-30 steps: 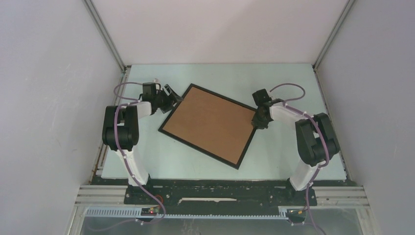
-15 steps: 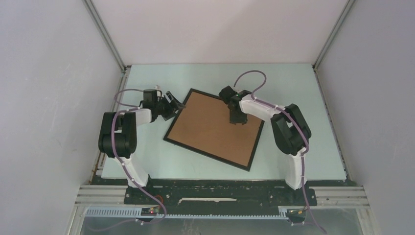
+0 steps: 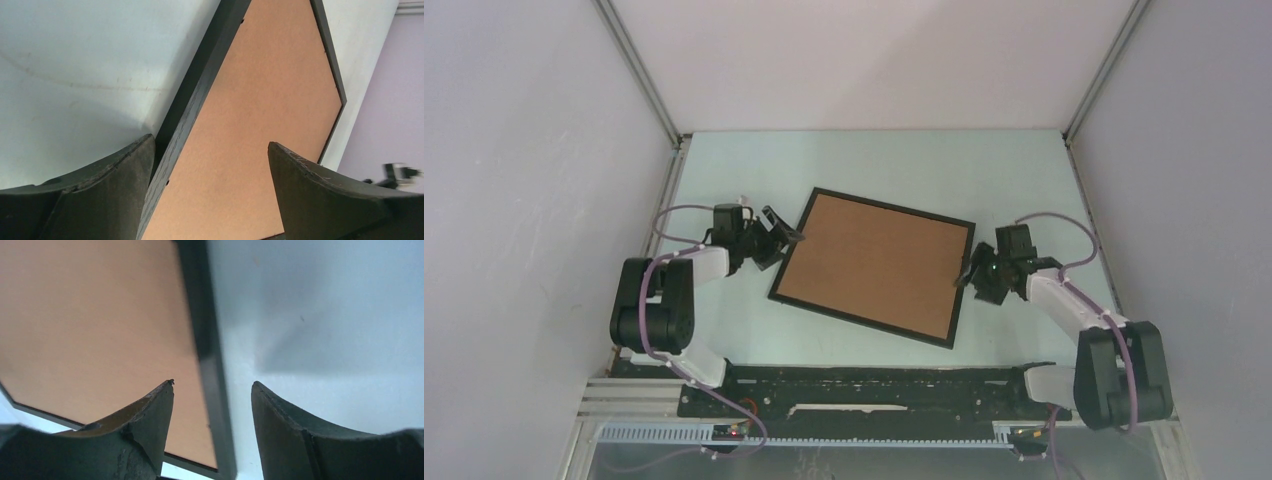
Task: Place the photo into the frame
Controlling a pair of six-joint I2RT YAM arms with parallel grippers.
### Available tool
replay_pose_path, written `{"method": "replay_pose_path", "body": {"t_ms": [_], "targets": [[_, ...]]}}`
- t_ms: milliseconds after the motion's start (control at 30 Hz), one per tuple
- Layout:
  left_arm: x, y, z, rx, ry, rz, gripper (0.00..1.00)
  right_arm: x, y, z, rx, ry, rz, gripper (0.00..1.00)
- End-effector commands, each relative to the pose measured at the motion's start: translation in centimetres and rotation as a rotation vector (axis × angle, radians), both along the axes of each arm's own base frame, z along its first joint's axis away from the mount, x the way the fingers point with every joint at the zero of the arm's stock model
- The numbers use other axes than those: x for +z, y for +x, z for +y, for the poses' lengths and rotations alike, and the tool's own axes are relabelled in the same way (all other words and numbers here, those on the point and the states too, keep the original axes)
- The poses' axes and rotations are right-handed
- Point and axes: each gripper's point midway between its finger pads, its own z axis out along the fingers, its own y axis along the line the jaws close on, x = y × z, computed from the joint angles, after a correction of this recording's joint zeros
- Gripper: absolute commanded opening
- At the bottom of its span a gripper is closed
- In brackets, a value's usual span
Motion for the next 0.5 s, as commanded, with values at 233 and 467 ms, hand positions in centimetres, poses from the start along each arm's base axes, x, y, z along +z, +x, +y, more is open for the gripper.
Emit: {"method": "replay_pose_path", "body": {"t_ms": [233, 467], "targets": [[-1.3, -3.6, -0.8, 0.009, -0.083, 0.066, 0.93, -2.3, 0.5, 3.3, 0.100, 0.233, 0.014, 0.67], [-0.9, -5.0, -0.6, 0.044, -0.100, 0.021, 0.92, -1.1, 5.3, 8.6, 0.262, 0.318, -0.013, 0.66]]}}
